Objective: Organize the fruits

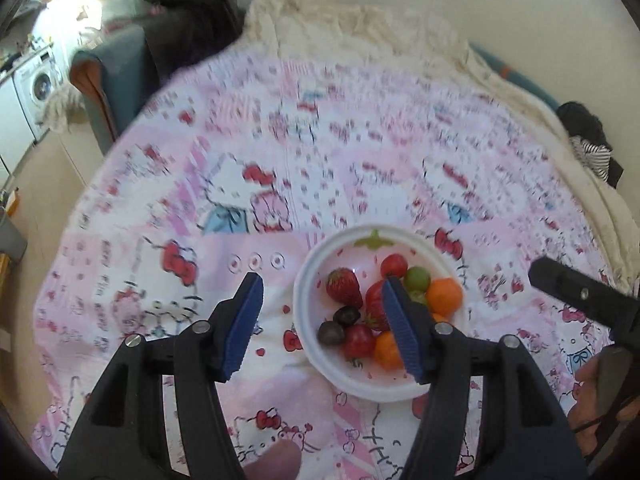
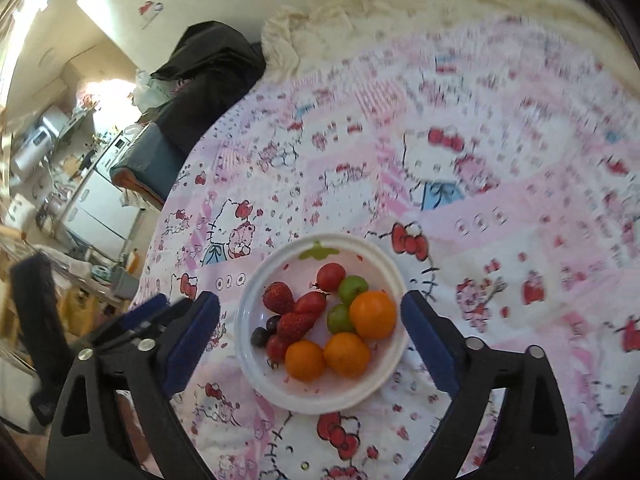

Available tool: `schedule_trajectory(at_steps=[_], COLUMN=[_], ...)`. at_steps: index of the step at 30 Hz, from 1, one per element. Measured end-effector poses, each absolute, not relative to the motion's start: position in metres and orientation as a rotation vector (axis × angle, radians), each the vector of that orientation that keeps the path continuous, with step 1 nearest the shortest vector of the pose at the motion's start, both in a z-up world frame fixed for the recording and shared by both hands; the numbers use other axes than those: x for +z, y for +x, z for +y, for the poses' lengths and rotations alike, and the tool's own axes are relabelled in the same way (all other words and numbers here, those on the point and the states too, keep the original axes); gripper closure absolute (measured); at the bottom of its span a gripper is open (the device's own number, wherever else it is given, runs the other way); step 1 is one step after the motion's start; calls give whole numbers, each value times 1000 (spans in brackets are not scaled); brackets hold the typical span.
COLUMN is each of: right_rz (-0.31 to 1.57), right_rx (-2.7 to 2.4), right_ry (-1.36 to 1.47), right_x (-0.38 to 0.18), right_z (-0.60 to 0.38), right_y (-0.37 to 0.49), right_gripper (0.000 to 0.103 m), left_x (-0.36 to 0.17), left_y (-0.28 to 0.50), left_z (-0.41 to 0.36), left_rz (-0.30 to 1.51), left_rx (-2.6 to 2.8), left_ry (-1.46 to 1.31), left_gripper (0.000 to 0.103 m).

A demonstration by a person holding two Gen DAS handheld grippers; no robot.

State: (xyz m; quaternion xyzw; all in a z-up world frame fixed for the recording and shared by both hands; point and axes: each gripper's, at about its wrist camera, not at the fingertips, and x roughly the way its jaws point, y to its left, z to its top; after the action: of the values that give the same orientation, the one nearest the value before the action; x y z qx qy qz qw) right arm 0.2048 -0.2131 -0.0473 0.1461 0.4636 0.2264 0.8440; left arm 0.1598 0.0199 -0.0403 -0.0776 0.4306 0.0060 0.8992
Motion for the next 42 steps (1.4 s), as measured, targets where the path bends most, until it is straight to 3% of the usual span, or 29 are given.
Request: schedule_trajectory(at_steps=[2, 7, 9, 13, 19, 30, 42], right_rz=[947, 905, 894, 842, 800, 740, 716], right_rx=[462, 435, 423, 407, 387, 296, 294], right_ry=[290, 225, 193, 151, 145, 110, 100], right_x=[-41, -32, -29, -18, -12, -12, -8], right_z=[-216, -219, -218, -216, -216, -215, -213], right_y=[191, 151, 139, 115, 91, 72, 71], right_gripper=[5, 4, 4, 4, 1, 0, 0], left_x=[-31, -21, -19, -7, -4, 2, -7], left_y=[147, 113, 103, 80, 57, 43, 50], left_z=[22, 24, 24, 23, 17, 3, -1], left_rz=[861, 831, 821, 769, 753, 690, 743], left_rx=[29, 52, 63, 70, 72, 83, 43], left_ry=[-154, -144, -140, -119, -94, -50, -99], left_gripper=[33, 32, 21, 18, 1, 0, 0])
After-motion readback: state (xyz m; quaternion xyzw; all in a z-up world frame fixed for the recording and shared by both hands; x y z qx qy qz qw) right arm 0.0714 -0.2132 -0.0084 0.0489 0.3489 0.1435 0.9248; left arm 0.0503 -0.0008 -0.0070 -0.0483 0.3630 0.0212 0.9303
